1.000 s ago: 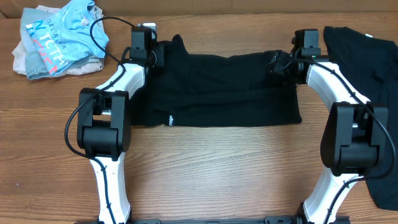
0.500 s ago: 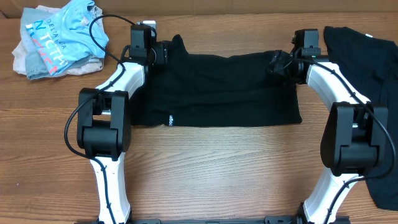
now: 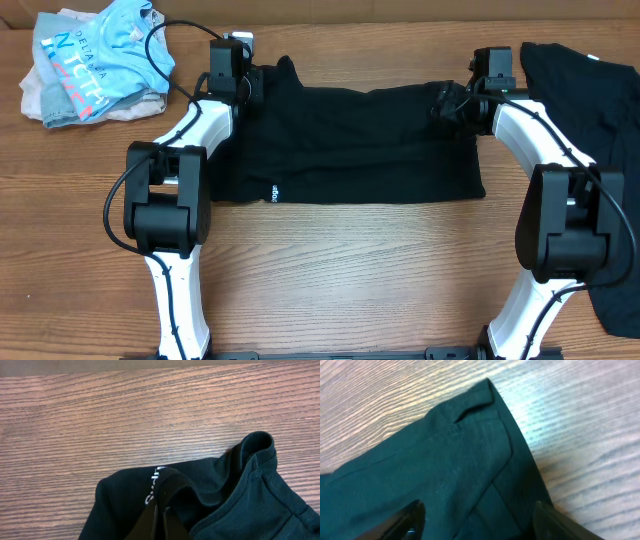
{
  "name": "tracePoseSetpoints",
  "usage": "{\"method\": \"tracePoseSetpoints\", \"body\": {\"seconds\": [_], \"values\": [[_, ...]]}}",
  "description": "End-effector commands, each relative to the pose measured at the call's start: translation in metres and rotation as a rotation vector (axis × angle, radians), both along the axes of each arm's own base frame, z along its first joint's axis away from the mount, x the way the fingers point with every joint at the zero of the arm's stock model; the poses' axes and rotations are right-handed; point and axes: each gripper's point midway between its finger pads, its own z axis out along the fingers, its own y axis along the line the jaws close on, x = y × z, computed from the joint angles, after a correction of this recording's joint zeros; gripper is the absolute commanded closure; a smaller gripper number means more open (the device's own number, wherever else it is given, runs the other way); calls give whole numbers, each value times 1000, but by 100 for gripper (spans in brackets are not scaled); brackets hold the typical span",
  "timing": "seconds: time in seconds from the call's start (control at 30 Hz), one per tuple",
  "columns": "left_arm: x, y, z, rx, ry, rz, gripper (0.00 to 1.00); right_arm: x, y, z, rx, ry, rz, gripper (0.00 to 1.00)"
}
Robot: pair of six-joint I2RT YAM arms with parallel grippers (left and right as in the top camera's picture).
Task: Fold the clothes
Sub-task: 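Grasp the top corners of the folded shirt with both grippers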
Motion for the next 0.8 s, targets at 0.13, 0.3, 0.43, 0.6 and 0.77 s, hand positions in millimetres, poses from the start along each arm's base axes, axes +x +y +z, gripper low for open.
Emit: {"method": "tracePoseSetpoints", "body": {"seconds": [0.13, 0.3, 0.43, 0.6, 0.77], "values": [[8, -2, 39, -3, -71, -6, 96, 24, -12, 17, -120, -110, 55, 28], [7, -1, 39, -3, -62, -6, 96, 38, -11, 19, -141, -170, 81, 28], [2, -1, 33, 1, -30, -6, 96, 42, -8, 0, -135, -158, 85, 28], [-5, 0, 25, -20, 12, 16, 96, 54, 5, -15, -134, -193, 106, 28], [-8, 0, 21, -22, 35, 21, 96, 67, 20, -22, -153, -238, 120, 28]]}}
